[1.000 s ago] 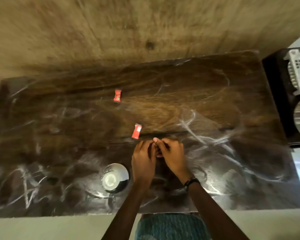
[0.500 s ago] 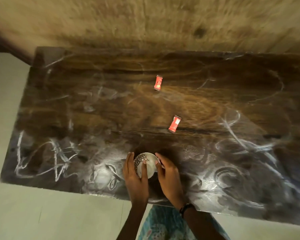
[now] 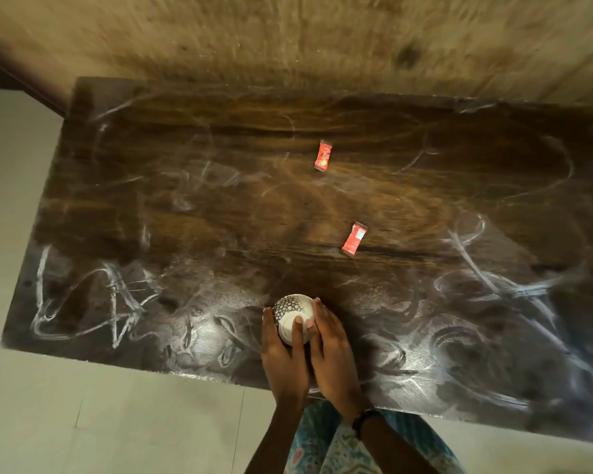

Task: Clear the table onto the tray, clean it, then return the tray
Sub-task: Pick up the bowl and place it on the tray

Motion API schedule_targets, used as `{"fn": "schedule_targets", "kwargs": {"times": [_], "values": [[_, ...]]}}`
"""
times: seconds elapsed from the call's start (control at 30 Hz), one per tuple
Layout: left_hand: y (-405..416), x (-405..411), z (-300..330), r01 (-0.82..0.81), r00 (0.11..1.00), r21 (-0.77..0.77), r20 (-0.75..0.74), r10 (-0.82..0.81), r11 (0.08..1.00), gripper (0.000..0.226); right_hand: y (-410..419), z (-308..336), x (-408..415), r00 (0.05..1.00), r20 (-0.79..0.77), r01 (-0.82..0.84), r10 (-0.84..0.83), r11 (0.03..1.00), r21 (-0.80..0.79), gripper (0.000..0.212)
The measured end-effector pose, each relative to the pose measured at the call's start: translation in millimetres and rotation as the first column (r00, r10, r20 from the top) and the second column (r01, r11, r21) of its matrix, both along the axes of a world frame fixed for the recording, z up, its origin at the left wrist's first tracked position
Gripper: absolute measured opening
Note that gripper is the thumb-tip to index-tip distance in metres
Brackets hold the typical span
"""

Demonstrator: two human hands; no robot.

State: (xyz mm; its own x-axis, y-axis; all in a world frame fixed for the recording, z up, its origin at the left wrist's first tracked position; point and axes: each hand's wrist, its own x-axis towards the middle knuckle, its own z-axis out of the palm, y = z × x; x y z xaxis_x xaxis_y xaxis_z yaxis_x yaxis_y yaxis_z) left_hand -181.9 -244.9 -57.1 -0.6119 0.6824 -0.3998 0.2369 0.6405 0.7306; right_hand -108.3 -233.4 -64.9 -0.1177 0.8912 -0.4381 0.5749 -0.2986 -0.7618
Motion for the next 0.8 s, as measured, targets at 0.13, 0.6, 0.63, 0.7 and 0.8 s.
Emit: {"fn": "schedule_targets", "kwargs": {"times": [0.13, 0.6, 0.63, 0.7, 0.8], "values": [[4, 5, 1, 0.015, 0.999, -0.011, -0.049, -0.015, 1.0, 0.056, 5, 1, 4, 0.999, -0.012, 0.035, -0.036, 0.999, -0.02, 0.049], [81, 78, 37, -0.009, 0.965, 0.195, 0.258, -0.043, 0.981, 0.033, 57, 41, 88, 0.956, -0.233, 0.229, -0.177, 0.949, 0.217, 0.055], [88, 84, 38, -0.02, 0.958, 0.196, 0.284, -0.037, 0.98, 0.031, 60, 44, 99, 0.96, -0.227, 0.22, -0.163, 0.942, 0.254, 0.056], [100, 97, 42, -0.052, 0.926, 0.206, 0.377, -0.03, 0.977, 0.033, 67, 47, 123, 0.97, -0.208, 0.187, -0.122, 0.924, 0.333, 0.057], [112, 125, 46, -0.049, 0.857, 0.201, 0.512, -0.062, 0.978, 0.046, 75, 52, 167, 0.989, -0.144, 0.109, -0.045, 0.875, 0.472, 0.057]]}}
